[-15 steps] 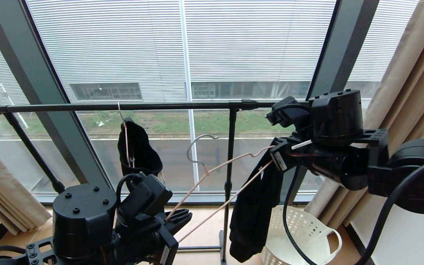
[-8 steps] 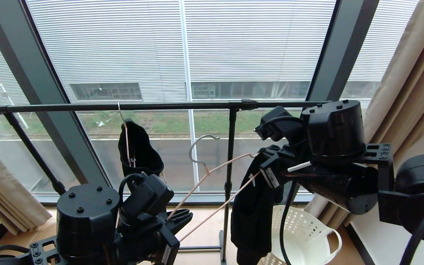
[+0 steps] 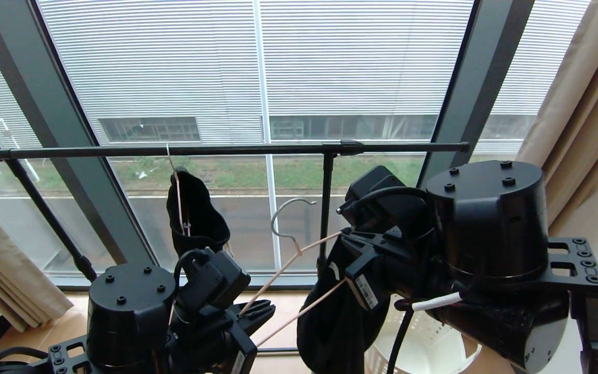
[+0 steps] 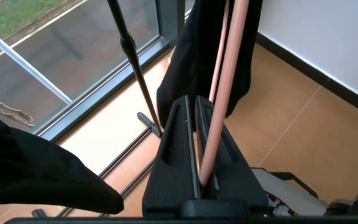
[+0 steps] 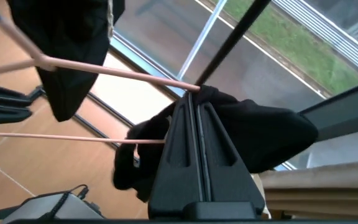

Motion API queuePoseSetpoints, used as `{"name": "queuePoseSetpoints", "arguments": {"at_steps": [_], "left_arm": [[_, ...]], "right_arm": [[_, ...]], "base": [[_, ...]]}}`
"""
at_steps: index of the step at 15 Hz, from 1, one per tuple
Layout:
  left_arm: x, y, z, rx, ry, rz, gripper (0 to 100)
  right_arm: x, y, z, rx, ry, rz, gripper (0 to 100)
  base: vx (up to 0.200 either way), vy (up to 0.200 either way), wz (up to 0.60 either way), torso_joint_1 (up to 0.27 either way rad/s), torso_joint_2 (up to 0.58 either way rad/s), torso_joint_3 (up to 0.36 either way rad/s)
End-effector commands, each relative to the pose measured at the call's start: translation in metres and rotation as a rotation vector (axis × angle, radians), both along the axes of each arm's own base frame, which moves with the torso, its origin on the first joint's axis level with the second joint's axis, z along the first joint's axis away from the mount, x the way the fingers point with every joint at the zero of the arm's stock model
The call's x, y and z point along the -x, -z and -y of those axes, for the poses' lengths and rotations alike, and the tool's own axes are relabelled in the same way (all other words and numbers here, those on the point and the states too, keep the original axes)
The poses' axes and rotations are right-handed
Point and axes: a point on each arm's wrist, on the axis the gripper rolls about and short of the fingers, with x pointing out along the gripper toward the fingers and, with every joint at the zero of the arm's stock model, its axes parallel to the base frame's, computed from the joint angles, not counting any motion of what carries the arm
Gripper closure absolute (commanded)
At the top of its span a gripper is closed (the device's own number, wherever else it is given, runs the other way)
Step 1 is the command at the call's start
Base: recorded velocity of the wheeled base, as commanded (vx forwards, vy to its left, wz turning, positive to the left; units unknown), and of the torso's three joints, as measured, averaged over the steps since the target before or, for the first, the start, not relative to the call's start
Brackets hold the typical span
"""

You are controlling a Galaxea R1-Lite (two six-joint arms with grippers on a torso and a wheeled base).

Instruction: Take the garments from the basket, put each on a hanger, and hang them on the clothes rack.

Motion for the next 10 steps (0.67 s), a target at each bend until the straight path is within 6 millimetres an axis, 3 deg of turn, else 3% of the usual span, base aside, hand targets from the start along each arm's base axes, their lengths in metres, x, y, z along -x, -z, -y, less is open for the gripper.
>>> {"name": "queuePoseSetpoints", "arguments": {"at_steps": [1, 10], "left_arm": [[-0.001, 0.002, 0.001, -0.007, 0.001, -0.007, 100], [0.000, 0.001, 0.002, -0.004, 0.006, -0.001, 100]], "right_arm": [[0.014, -0.004, -0.007, -0.037, -0.038, -0.003, 100], [0.048, -0.024, -0.007, -0.145, -0.125, -0.002, 100]], "base": [[0.000, 0.000, 0.00, 0.000, 0.00, 0.000], [0.000, 0.000, 0.00, 0.000, 0.00, 0.000]]}}
